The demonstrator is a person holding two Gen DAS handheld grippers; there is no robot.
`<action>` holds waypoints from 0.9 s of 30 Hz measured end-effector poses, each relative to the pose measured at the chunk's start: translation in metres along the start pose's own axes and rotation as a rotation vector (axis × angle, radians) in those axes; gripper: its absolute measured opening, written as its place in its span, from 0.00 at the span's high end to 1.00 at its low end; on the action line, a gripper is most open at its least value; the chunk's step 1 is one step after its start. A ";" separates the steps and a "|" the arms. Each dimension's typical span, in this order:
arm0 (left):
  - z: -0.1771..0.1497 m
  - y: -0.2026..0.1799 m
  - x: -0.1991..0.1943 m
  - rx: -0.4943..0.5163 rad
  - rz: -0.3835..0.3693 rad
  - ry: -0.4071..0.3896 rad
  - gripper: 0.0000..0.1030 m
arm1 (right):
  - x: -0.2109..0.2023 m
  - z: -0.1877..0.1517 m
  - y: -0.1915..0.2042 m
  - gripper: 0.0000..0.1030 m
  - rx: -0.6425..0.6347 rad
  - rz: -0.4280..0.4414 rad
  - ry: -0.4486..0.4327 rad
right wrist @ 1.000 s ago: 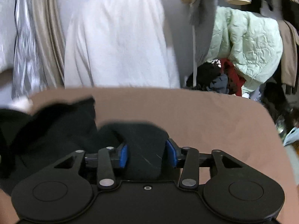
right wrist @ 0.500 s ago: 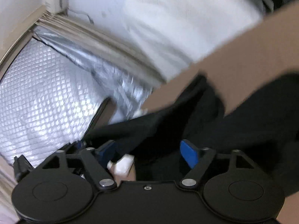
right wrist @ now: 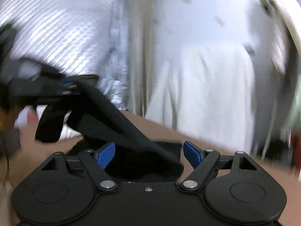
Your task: Fold clothes
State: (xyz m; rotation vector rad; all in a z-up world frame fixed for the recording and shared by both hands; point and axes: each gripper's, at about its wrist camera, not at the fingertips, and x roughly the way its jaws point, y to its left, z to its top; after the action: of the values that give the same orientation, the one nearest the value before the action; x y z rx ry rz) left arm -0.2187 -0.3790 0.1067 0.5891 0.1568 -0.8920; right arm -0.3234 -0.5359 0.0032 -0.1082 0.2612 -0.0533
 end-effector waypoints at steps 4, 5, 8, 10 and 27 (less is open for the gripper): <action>-0.006 0.019 0.009 -0.086 -0.152 -0.002 0.91 | 0.046 0.022 0.024 0.18 -0.196 0.091 0.141; -0.006 0.025 0.014 -0.122 -0.180 0.006 0.91 | 0.059 0.030 0.032 0.19 -0.270 0.102 0.150; -0.002 0.047 0.032 -0.237 -0.196 0.022 0.88 | 0.098 0.059 0.041 0.33 -0.425 0.103 0.150; 0.002 0.062 0.045 -0.290 -0.096 0.048 0.69 | 0.128 0.081 0.027 0.90 -0.326 0.127 0.208; -0.103 0.119 0.092 -0.180 0.292 0.343 0.19 | 0.124 -0.008 -0.220 0.94 0.359 -0.824 0.445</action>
State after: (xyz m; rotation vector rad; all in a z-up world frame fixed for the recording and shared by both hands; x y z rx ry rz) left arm -0.0581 -0.3291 0.0374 0.5753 0.4454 -0.4829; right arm -0.2140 -0.7631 -0.0108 0.1631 0.6333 -0.9474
